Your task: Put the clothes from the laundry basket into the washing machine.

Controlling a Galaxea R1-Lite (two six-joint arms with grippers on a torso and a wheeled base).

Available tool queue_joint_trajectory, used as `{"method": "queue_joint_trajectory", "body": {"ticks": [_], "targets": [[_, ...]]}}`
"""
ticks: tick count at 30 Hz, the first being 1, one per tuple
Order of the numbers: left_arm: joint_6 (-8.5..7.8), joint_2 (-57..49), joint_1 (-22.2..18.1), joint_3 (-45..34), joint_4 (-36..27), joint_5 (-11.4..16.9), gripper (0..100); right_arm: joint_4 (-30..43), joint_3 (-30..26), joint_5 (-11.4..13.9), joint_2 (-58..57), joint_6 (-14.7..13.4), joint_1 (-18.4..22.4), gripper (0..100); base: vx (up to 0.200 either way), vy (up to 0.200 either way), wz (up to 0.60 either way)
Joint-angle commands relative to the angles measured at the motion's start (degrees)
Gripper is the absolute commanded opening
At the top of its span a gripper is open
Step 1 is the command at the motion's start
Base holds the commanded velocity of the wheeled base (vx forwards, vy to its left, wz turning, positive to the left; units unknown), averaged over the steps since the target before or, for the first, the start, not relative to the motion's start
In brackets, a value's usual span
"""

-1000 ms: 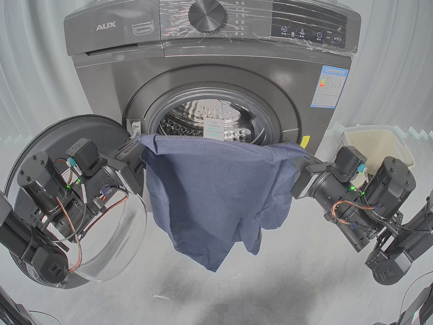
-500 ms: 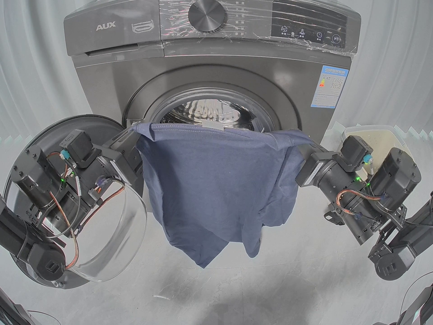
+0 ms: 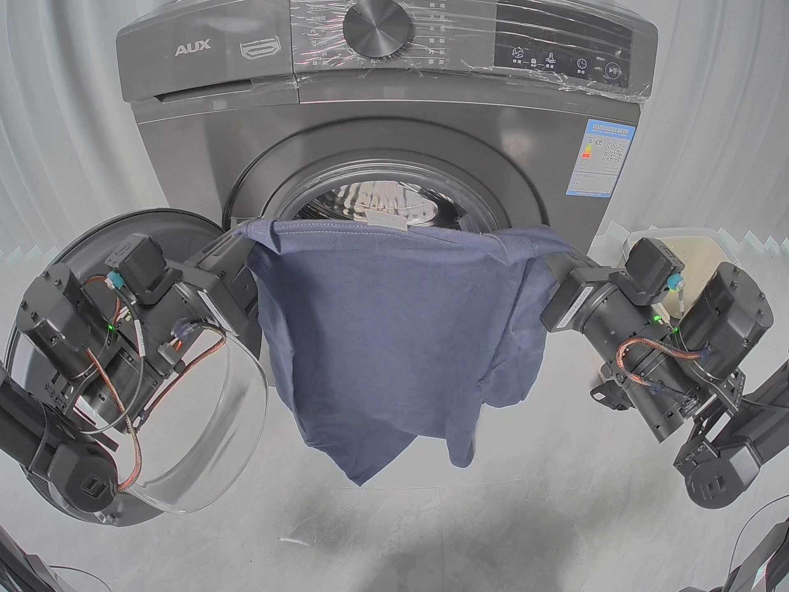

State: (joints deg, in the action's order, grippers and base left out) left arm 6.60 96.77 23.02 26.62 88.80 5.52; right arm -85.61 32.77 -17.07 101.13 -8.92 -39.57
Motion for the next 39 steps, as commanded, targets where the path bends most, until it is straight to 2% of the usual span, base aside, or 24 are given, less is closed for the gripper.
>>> {"method": "queue_joint_trajectory", "body": {"ticks": [1,11,16,18,21,26,33,34,36,39], "targets": [[0.00,0.35,0.19,-0.26,-0.03,0.01,0,-0.08,-0.07,0.02,0.03,-0.04,-0.24,0,0.000,0.000,0.00],[-0.35,5.62,4.49,0.09,0.06,-0.07,0,-0.87,-3.15,0.02,4.25,-0.74,-3.23,0,0.000,0.000,0.00],[-0.18,5.80,4.93,1.94,0.06,-0.07,0,-1.05,-4.99,-0.07,7.94,-2.24,-8.07,0,0.000,0.000,0.00],[-0.27,5.62,4.93,2.73,0.06,-0.07,0,-1.05,-4.91,-1.83,11.02,-2.85,-10.26,0,0.000,0.000,0.00],[-0.18,5.45,5.99,2.73,0.06,-0.07,0,-1.05,-4.64,-2.18,13.48,-2.85,-12.11,0,0.000,0.000,0.00],[-0.09,5.36,8.10,2.82,0.06,-1.30,0,-1.13,-4.99,-2.27,15.06,-3.03,-14.22,0,0.000,0.000,0.00],[-0.18,5.18,8.27,2.91,0.06,-1.74,0,-2.54,-5.08,-1.83,15.76,-3.12,-15.45,0,0.000,0.000,0.00],[-0.18,5.18,8.27,2.91,0.06,-1.74,0,-2.54,-5.35,-1.83,15.94,-3.21,-15.45,100,0.000,0.000,0.00],[-0.18,5.18,8.36,2.91,0.06,-1.74,0,-2.45,-6.05,-1.83,16.11,-3.64,-15.71,100,0.000,0.000,0.00],[-0.18,5.18,8.36,3.08,0.06,-1.74,0,-2.19,-10.00,-1.65,16.64,-3.91,-17.21,100,0.000,0.000,0.00]]}}
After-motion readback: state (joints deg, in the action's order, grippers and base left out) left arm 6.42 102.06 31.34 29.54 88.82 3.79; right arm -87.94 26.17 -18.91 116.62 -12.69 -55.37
